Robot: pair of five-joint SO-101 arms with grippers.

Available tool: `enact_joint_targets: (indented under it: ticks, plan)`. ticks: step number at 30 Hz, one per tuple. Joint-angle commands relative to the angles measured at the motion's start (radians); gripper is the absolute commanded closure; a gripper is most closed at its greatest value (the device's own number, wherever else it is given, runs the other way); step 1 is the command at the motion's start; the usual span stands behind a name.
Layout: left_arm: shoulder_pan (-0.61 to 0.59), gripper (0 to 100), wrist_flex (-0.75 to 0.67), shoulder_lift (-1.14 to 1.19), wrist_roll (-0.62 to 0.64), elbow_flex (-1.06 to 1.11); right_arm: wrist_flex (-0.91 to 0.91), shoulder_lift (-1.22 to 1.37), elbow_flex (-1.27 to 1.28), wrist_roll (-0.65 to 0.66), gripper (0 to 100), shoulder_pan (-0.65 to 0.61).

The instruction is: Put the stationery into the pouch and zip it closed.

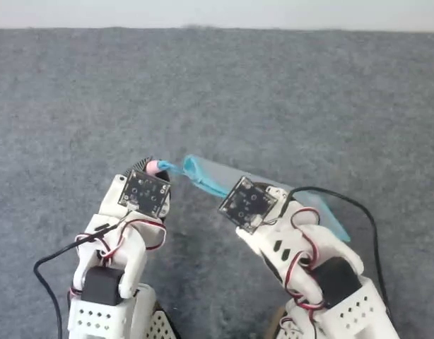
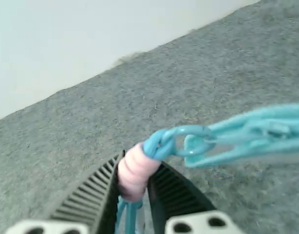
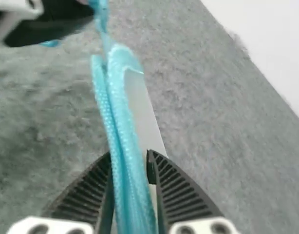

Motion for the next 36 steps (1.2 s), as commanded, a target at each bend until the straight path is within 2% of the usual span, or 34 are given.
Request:
enact_joint_targets:
  ticks: [1, 4, 11, 19, 22, 25, 30, 36]
  plan:
    - [-0.026, 99, -0.038, -0.008, -0.002, -0.013, -0.005, -0.027, -0.023, -0.051, 99.1, 0.081]
    - [-0.015, 99, -0.038, -0.008, -0.002, -0.013, 0.047, -0.025, -0.078, -0.095, 97.9, 0.065]
    - [0.114, 99, 0.005, -0.014, -0.002, 0.001, 0.104, -0.004, -0.178, -0.081, 78.0, -0.176]
    - [0.121, 99, 0.009, -0.014, -0.002, 0.001, 0.025, 0.263, -0.321, -0.081, 77.5, -0.194]
    - [0.118, 99, 0.011, -0.014, -0.002, -0.001, 0.031, 0.38, -0.365, -0.066, 77.5, -0.199]
    - [0.118, 99, 0.011, -0.014, 0.0, 0.001, 0.07, 0.452, -0.367, -0.032, 77.2, -0.254]
    - [0.114, 99, 0.011, -0.014, -0.002, -0.001, 0.096, 0.372, -0.361, -0.061, 77.5, -0.28]
    - [0.112, 99, 0.011, -0.014, -0.002, -0.002, 0.206, 0.226, -0.233, -0.017, 77.5, -0.352]
